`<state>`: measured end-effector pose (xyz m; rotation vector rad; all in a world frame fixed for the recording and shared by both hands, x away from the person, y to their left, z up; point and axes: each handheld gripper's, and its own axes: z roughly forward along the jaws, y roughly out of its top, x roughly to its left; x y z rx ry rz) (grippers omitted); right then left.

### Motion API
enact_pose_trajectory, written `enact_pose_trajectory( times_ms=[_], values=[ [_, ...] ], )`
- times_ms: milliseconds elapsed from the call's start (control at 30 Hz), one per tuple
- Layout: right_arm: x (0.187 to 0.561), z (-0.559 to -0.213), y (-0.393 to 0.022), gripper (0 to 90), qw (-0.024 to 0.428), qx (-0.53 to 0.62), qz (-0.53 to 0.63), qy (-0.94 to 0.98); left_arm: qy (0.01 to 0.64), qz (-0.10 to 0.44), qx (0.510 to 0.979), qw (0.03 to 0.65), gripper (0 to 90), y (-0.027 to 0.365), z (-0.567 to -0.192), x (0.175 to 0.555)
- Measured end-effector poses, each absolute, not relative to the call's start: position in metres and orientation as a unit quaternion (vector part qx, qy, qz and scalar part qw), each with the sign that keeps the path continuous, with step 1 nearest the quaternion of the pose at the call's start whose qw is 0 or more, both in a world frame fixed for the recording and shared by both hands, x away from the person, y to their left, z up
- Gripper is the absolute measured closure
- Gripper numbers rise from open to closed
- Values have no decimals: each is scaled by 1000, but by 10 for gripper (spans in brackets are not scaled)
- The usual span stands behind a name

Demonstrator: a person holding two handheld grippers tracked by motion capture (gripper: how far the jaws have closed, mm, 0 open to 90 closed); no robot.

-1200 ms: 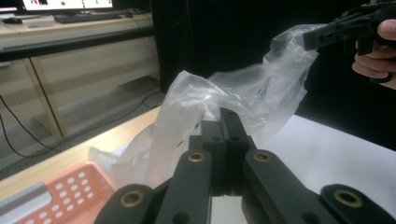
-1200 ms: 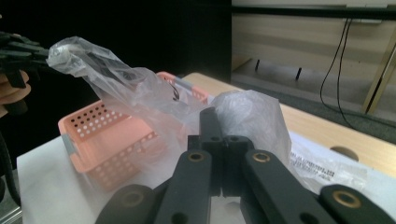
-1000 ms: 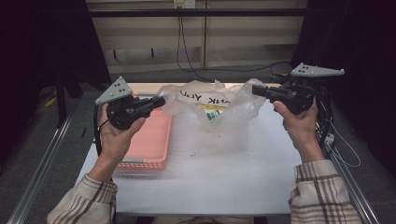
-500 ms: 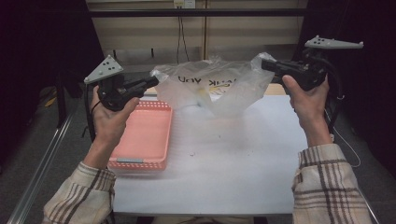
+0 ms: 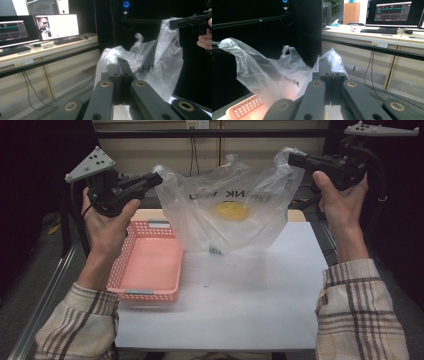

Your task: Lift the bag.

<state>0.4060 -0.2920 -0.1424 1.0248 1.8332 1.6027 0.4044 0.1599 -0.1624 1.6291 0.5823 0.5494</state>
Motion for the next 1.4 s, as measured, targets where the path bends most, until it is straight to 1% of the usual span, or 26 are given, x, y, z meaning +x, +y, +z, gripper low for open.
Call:
enact_pose_trajectory(
  times_ms=[100, 233, 300, 400, 467, 500, 600, 733, 833, 933, 1067, 1200, 1400],
  values=[
    [407, -138, -293, 900, 250, 372, 592, 669, 252, 246, 715, 603, 900, 158, -155, 407],
    [413, -136, -295, 900, 251, 380, 590, 667, 263, 229, 700, 623, 900, 159, -150, 410],
    [417, -134, -298, 900, 252, 387, 586, 666, 260, 240, 708, 611, 900, 157, -145, 410],
    [419, -127, -304, 900, 261, 390, 586, 661, 263, 241, 701, 618, 900, 158, -139, 411],
    [418, -125, -308, 900, 262, 390, 591, 655, 266, 242, 699, 618, 900, 158, -139, 412],
    [419, -127, -309, 900, 261, 393, 591, 654, 265, 245, 706, 610, 900, 157, -141, 412],
    [419, -145, -309, 900, 256, 398, 580, 664, 265, 240, 716, 600, 900, 149, -158, 413],
    [421, -181, -308, 900, 239, 407, 566, 676, 263, 226, 727, 593, 900, 142, -180, 415],
    [423, -207, -307, 900, 225, 416, 554, 686, 272, 229, 734, 578, 900, 139, -195, 420],
    [425, -228, -309, 900, 216, 425, 548, 688, 287, 221, 738, 569, 900, 139, -213, 428],
    [426, -248, -308, 900, 216, 431, 529, 698, 311, 200, 739, 563, 900, 143, -239, 443],
    [431, -261, -311, 900, 234, 448, 500, 703, 331, 187, 740, 554, 900, 145, -259, 454],
    [441, -292, -320, 900, 227, 471, 480, 704, 342, 180, 750, 537, 900, 145, -285, 462]
  ],
)
